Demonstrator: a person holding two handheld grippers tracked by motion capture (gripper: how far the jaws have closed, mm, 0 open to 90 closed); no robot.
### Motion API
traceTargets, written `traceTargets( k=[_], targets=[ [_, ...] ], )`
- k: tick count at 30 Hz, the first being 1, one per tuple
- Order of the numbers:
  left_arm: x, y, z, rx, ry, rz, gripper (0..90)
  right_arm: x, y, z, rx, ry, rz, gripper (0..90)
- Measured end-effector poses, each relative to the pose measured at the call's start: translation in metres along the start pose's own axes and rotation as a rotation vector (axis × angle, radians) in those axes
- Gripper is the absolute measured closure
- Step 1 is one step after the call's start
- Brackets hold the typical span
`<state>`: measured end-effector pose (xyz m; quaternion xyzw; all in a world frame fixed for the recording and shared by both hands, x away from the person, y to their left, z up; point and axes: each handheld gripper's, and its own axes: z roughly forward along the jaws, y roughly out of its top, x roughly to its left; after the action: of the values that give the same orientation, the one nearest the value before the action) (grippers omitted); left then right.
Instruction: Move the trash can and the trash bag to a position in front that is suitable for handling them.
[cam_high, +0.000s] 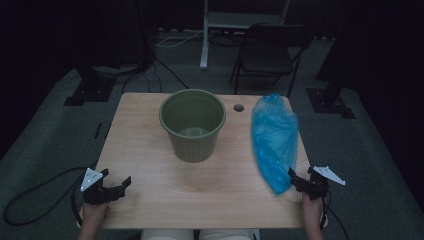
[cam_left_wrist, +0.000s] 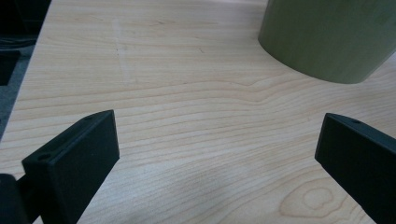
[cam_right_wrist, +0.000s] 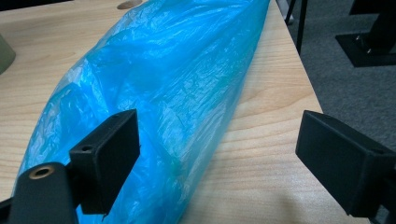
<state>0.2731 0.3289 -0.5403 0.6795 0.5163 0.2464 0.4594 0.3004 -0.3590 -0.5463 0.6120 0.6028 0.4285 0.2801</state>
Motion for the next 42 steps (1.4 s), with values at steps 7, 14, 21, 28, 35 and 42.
traceTargets(
  k=[7, 14, 21, 28, 35, 42],
  targets=[
    [0.004, 0.004, 0.007, 0.02, -0.013, -0.001, 0.2, 0.002, 0.001, -0.001, -0.004, -0.024, 0.019, 13.2],
    [0.004, 0.011, 0.019, 0.037, -0.016, 0.004, 0.2, 0.011, 0.019, 0.0, 0.004, 0.002, -0.003, 13.2],
    [0.002, 0.02, 0.029, 0.036, -0.026, 0.011, 0.2, 0.028, 0.041, 0.008, -0.004, 0.045, -0.029, 13.2],
    [-0.006, 0.041, 0.048, 0.029, -0.038, 0.053, 0.2, 0.049, 0.066, 0.018, -0.037, 0.101, -0.061, 13.2],
    [-0.018, 0.061, 0.067, -0.009, -0.016, 0.067, 0.2, 0.065, 0.086, 0.039, -0.062, 0.092, -0.098, 13.3],
    [-0.024, 0.078, 0.094, -0.017, -0.008, 0.074, 0.2, 0.088, 0.102, 0.066, -0.052, 0.15, -0.104, 13.2]
  ],
)
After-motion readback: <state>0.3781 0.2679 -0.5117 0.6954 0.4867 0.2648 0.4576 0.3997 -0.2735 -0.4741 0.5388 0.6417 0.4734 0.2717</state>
